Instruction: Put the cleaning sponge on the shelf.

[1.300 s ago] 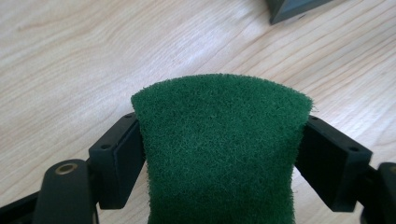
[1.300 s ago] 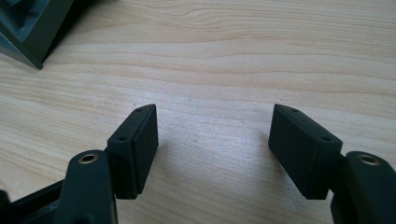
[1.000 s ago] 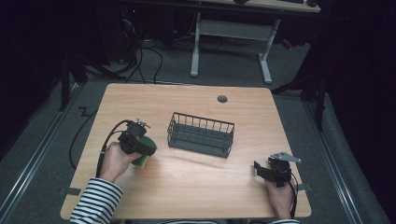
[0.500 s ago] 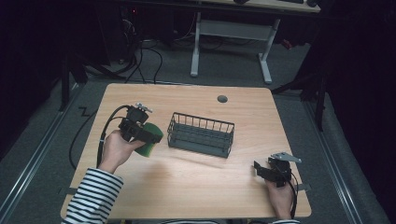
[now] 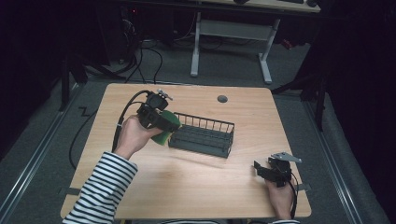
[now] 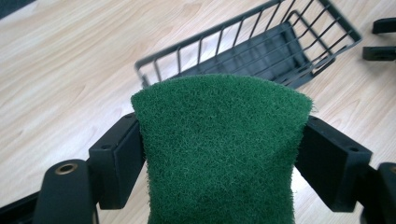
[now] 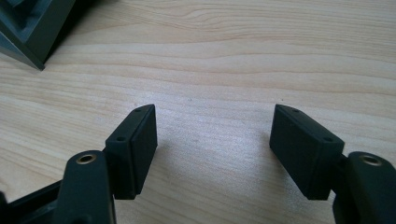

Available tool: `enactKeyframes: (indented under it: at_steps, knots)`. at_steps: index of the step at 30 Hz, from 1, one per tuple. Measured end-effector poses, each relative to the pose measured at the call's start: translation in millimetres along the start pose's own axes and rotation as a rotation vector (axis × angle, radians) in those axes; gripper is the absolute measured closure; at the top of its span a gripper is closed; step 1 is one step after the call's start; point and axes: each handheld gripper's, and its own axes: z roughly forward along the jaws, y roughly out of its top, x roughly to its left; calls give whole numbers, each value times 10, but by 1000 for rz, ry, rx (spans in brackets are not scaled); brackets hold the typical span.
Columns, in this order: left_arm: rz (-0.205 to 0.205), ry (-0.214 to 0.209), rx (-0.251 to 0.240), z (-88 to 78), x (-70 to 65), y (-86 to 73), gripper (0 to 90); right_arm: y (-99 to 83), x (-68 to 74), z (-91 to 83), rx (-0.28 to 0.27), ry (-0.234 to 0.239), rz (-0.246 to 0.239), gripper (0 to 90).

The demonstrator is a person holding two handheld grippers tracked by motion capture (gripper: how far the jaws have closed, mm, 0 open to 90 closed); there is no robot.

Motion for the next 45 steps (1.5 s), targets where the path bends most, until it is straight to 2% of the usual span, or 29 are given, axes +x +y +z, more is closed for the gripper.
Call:
enactKeyframes:
  at_steps: [6, 12, 21, 27, 37, 45]
  knots:
    - [21, -22, 15, 84, -112, 238, 227, 0, -1, 0, 0, -1, 0, 321]
    - [48, -24, 28, 201, -227, 447, 227, 0, -5, 0, -2, 2, 4, 321]
    - [63, 21, 53, 458, -321, 662, 225, 0, 0, 1, 0, -2, -1, 319]
    - [50, 42, 58, 608, -298, 725, 225, 0, 0, 0, 0, -1, 0, 319]
    - [14, 87, 30, 845, -228, 802, 222, 0, -1, 0, 1, -1, -2, 319]
    - [16, 119, 54, 1015, -216, 820, 219, -1, -3, 0, 1, -1, -3, 318]
